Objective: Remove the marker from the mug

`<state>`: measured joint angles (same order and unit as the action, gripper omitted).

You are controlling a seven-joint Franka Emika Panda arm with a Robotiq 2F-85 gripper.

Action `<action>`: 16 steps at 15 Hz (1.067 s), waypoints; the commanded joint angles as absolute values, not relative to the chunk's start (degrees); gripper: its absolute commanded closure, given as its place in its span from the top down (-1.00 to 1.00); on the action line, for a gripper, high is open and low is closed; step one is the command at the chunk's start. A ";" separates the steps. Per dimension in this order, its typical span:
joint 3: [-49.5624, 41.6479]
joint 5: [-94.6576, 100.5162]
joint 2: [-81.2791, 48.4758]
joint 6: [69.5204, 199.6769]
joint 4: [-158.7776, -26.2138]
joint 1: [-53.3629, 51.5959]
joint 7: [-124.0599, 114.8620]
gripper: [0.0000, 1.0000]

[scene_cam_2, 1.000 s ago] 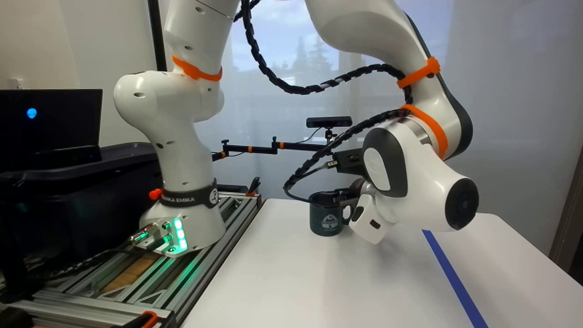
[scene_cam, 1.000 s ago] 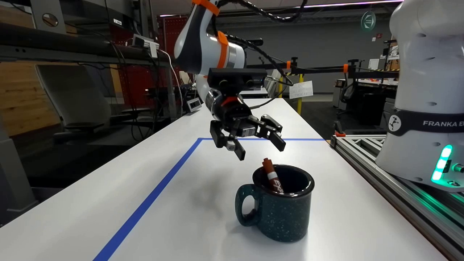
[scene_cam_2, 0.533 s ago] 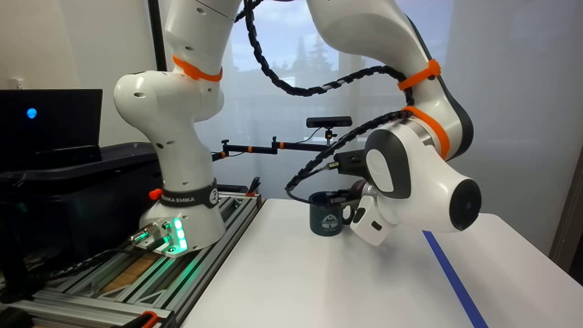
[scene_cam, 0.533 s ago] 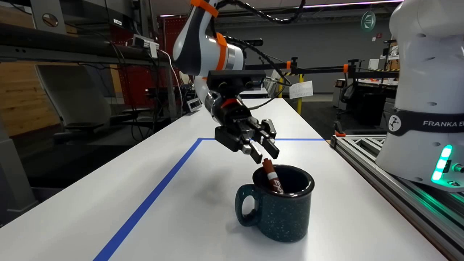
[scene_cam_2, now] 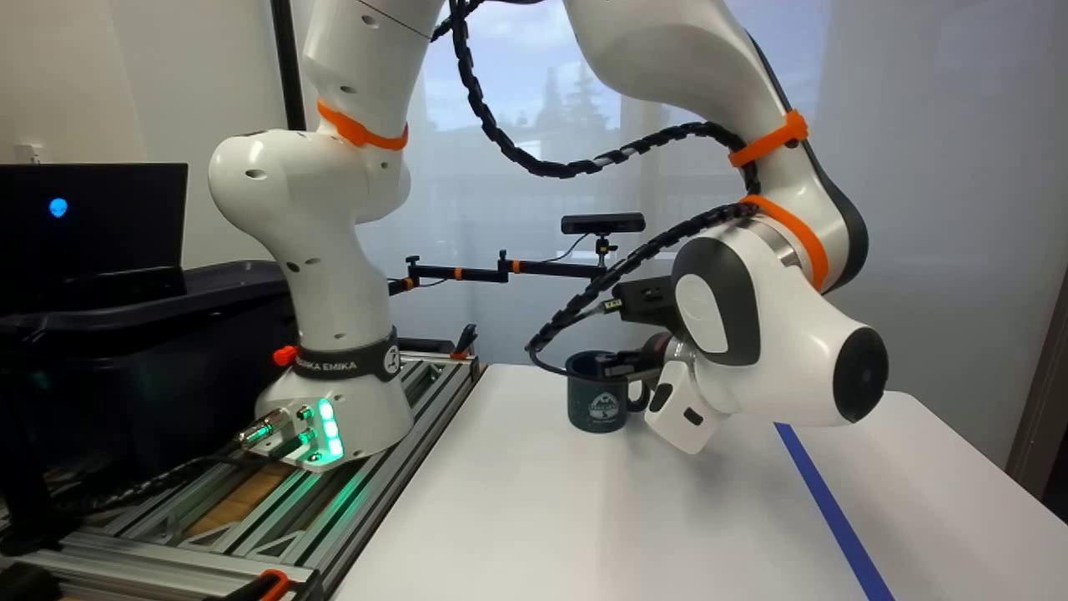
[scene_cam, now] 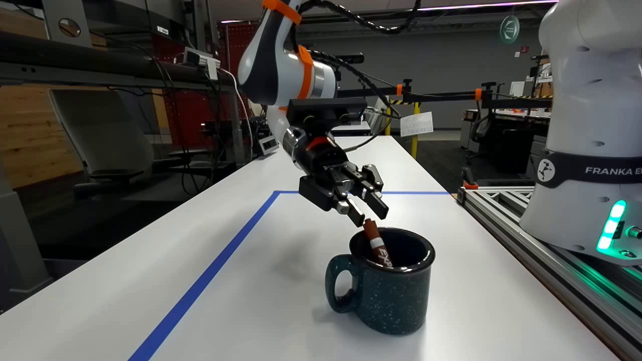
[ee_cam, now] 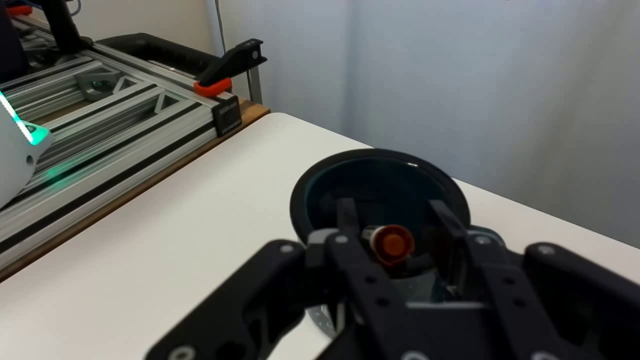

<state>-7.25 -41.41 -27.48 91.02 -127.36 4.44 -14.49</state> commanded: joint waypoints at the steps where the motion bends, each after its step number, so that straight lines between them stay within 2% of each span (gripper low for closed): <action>1: -7.12 -40.17 -28.43 90.84 -126.05 4.02 -15.55 -0.26; 2: -7.07 -40.14 -28.60 90.78 -125.93 4.01 -15.58 -0.24; 3: -7.03 -40.02 -28.88 90.72 -125.73 3.97 -15.67 -0.32; 4: -7.00 -40.01 -29.10 90.73 -125.60 3.96 -15.70 -0.46; 5: -6.94 -40.03 -29.20 90.84 -125.44 3.92 -15.61 -0.71; 7: -6.82 -40.11 -28.98 90.89 -125.27 3.95 -14.96 -0.95; 8: -6.74 -40.28 -28.60 90.59 -125.28 4.05 -14.58 -1.00; 9: -6.60 -40.64 -27.63 90.56 -125.59 4.26 -13.64 -0.91; 16: -6.97 -40.72 -19.91 89.79 -127.98 5.07 -10.08 -0.91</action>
<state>-6.67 -41.05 -25.15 90.74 -125.71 4.51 -10.95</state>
